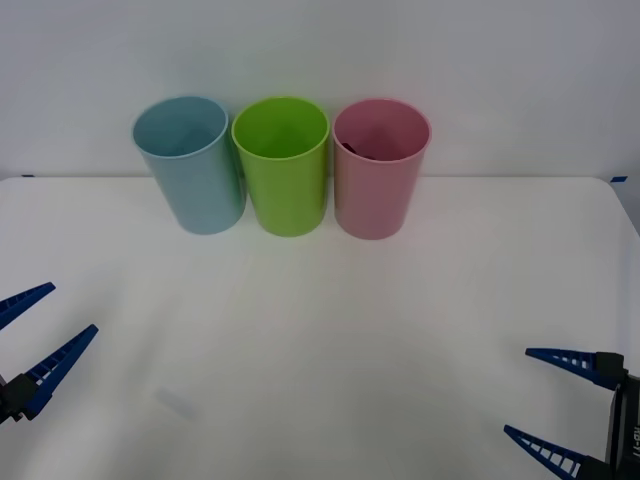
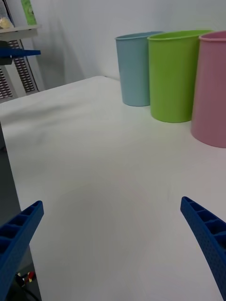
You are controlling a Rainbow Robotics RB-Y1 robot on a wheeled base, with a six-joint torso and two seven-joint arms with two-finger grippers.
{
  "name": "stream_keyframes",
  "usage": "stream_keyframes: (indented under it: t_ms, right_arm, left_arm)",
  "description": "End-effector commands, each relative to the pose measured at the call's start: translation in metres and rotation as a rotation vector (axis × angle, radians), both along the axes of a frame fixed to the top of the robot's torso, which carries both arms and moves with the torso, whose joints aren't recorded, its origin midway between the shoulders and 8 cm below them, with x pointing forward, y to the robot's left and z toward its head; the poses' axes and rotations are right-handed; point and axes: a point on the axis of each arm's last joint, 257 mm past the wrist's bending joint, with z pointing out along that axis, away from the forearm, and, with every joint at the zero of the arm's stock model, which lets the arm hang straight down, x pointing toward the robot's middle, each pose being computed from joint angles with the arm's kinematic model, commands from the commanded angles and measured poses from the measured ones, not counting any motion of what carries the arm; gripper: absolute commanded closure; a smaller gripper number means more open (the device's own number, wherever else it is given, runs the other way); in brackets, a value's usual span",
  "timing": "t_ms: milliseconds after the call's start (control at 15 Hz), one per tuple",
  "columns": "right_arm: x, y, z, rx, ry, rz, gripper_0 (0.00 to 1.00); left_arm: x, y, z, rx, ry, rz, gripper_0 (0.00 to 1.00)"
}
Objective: Grasp the object on the table and drop it into the matching bin: aluminum can to the light blue bin, PET bottle to the pink bin.
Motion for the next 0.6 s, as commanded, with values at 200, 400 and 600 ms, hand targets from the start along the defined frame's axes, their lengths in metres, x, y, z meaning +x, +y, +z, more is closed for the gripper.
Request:
stream_keyframes:
  t_ms: [200,400,600]
  right_arm:
    - [0.003,-0.006,-0.015,0.024,0.025,-0.048,0.0]
    - [0.001,-0.006,-0.022,0.043,0.042,-0.057,0.0]
    - [0.001,-0.006,-0.022,0.043,0.042,-0.057,0.0]
  left_arm:
    - [0.0,0.0,0.0,0.0,0.0,0.0,0.0]
    - [0.0,0.0,0.0,0.0,0.0,0.0,0.0]
    - [0.0,0.0,0.0,0.0,0.0,0.0,0.0]
